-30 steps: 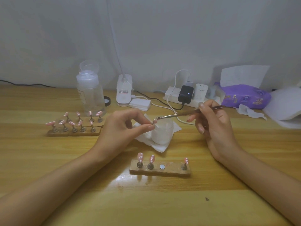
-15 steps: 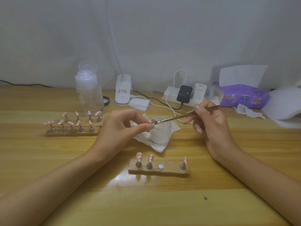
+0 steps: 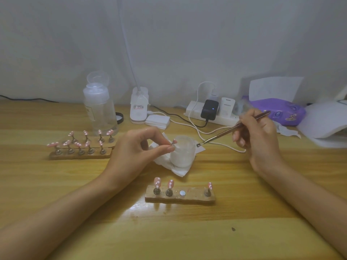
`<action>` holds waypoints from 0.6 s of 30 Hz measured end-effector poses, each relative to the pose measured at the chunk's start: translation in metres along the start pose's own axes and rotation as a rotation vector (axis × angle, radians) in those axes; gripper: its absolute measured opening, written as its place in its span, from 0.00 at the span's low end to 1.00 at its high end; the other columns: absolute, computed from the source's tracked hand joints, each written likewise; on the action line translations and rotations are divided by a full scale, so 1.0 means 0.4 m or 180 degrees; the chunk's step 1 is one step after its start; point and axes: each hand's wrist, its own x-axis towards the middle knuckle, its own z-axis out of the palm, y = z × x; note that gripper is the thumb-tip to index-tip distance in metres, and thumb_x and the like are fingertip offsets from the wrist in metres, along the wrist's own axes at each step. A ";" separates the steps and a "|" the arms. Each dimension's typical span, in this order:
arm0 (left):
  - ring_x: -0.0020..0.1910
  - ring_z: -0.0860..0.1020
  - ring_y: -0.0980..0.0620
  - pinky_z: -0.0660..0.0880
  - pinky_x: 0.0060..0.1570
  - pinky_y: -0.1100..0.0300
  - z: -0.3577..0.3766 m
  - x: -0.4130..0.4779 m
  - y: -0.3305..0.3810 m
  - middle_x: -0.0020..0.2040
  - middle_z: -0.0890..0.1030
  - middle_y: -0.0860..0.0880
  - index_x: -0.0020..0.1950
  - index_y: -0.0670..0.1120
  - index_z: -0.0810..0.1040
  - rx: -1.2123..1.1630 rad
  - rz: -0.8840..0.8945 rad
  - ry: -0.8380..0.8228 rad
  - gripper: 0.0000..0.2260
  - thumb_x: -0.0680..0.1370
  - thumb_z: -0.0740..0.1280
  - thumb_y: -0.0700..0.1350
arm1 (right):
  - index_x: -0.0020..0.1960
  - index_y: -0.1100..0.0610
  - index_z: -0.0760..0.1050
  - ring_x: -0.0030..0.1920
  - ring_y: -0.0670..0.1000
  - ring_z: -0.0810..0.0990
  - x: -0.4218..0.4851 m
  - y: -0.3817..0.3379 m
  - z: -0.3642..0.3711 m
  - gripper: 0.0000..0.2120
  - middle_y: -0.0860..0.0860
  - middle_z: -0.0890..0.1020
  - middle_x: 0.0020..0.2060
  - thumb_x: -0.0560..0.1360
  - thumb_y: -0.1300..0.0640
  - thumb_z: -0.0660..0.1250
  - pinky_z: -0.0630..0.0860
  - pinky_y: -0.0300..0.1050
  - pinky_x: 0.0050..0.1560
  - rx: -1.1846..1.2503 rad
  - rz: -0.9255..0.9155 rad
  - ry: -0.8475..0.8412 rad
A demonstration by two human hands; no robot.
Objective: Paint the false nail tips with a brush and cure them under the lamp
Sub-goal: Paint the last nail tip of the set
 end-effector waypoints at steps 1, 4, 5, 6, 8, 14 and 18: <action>0.29 0.69 0.56 0.71 0.32 0.54 0.000 0.000 0.000 0.39 0.83 0.60 0.38 0.60 0.81 -0.0004 -0.0008 0.0000 0.06 0.69 0.71 0.61 | 0.33 0.51 0.69 0.20 0.47 0.68 0.003 -0.002 -0.004 0.17 0.52 0.76 0.22 0.80 0.61 0.61 0.63 0.36 0.22 0.0008 -0.0010 0.0044; 0.30 0.70 0.56 0.71 0.32 0.54 0.000 0.001 -0.003 0.39 0.83 0.61 0.38 0.59 0.81 0.0027 -0.0017 -0.0005 0.07 0.69 0.70 0.61 | 0.32 0.48 0.72 0.24 0.48 0.72 0.005 -0.006 -0.005 0.17 0.51 0.77 0.24 0.79 0.59 0.61 0.65 0.36 0.23 0.0357 -0.0137 -0.0060; 0.30 0.69 0.57 0.71 0.32 0.55 0.000 0.001 -0.004 0.39 0.83 0.61 0.38 0.59 0.81 0.0032 -0.0013 -0.0009 0.07 0.69 0.70 0.61 | 0.34 0.48 0.73 0.25 0.48 0.73 0.004 -0.006 -0.004 0.15 0.51 0.78 0.26 0.78 0.59 0.60 0.67 0.36 0.24 0.0438 -0.0274 -0.0217; 0.30 0.69 0.57 0.71 0.32 0.56 0.000 0.000 -0.005 0.39 0.83 0.60 0.38 0.59 0.81 0.0030 -0.0004 -0.0011 0.07 0.69 0.71 0.61 | 0.38 0.49 0.73 0.27 0.49 0.75 0.001 -0.006 -0.003 0.12 0.51 0.78 0.27 0.77 0.59 0.60 0.69 0.37 0.26 0.0450 -0.0437 -0.0398; 0.30 0.69 0.57 0.71 0.32 0.58 0.000 0.000 -0.004 0.39 0.83 0.61 0.38 0.59 0.82 0.0035 0.0006 -0.0014 0.07 0.69 0.71 0.60 | 0.45 0.50 0.73 0.30 0.50 0.77 -0.006 -0.007 0.000 0.05 0.51 0.79 0.31 0.75 0.59 0.61 0.72 0.38 0.29 0.0313 -0.0728 -0.0720; 0.31 0.71 0.58 0.70 0.32 0.65 -0.001 0.001 -0.002 0.39 0.82 0.63 0.39 0.59 0.81 0.0088 0.0025 -0.0028 0.07 0.69 0.70 0.60 | 0.46 0.55 0.68 0.29 0.52 0.76 -0.011 -0.006 0.000 0.10 0.51 0.79 0.32 0.71 0.67 0.55 0.71 0.39 0.28 0.0003 -0.0927 -0.0784; 0.31 0.70 0.58 0.70 0.31 0.61 0.000 0.000 -0.006 0.39 0.82 0.62 0.39 0.59 0.82 0.0081 0.0034 0.0004 0.06 0.70 0.71 0.60 | 0.44 0.53 0.69 0.28 0.51 0.74 -0.002 0.002 -0.010 0.11 0.50 0.78 0.30 0.71 0.67 0.55 0.70 0.38 0.27 0.0005 -0.0911 -0.0639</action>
